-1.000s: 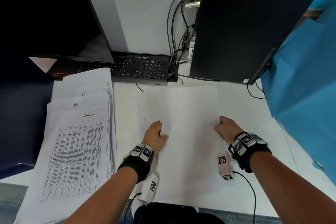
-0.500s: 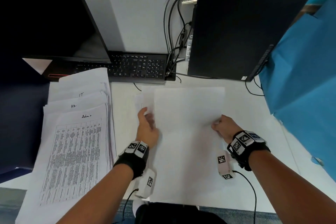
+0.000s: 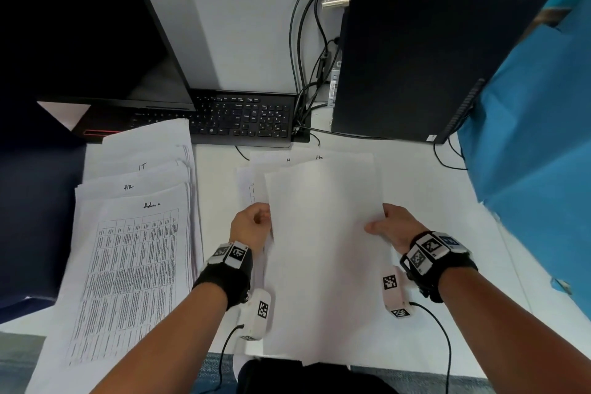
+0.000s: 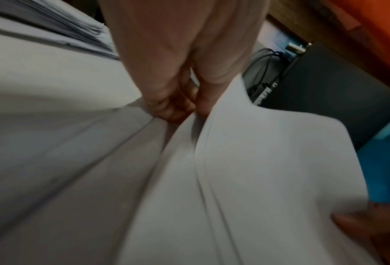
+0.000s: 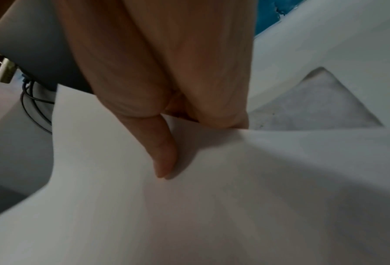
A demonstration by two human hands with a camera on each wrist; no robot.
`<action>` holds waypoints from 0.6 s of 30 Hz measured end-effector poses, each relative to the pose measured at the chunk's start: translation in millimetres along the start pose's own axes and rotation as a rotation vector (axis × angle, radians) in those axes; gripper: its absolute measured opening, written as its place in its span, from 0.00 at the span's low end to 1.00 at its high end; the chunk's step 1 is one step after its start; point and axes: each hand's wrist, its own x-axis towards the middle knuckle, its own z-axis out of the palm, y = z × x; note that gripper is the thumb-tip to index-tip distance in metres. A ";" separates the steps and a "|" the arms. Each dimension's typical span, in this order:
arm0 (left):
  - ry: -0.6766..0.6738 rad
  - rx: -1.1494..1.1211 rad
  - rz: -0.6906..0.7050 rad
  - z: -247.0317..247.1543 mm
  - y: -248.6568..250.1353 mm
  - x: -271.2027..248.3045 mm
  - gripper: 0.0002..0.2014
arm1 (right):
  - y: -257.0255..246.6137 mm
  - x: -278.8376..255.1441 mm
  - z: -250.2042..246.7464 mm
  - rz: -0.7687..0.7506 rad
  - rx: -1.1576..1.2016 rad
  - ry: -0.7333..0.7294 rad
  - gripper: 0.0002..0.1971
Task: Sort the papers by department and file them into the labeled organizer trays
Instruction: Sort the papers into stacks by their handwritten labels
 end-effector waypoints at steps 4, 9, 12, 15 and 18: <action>-0.090 -0.161 0.052 -1.4 -1.6 -4.7 0.19 | 1.1 2.3 0.6 0.025 0.162 0.046 0.24; -0.185 -0.295 -0.036 -5.6 -4.2 -3.8 0.25 | -0.3 -1.0 0.5 0.017 0.208 0.037 0.17; -0.140 -0.309 -0.067 -9.2 -9.5 1.7 0.20 | 0.6 -1.9 3.2 0.004 0.217 0.052 0.21; -0.120 -0.348 -0.106 -9.9 -5.7 5.6 0.23 | 1.5 -4.1 4.5 -0.036 0.169 0.088 0.20; -0.059 -0.312 -0.155 -9.5 -5.0 12.7 0.21 | 2.4 -4.2 4.6 -0.039 0.106 0.035 0.17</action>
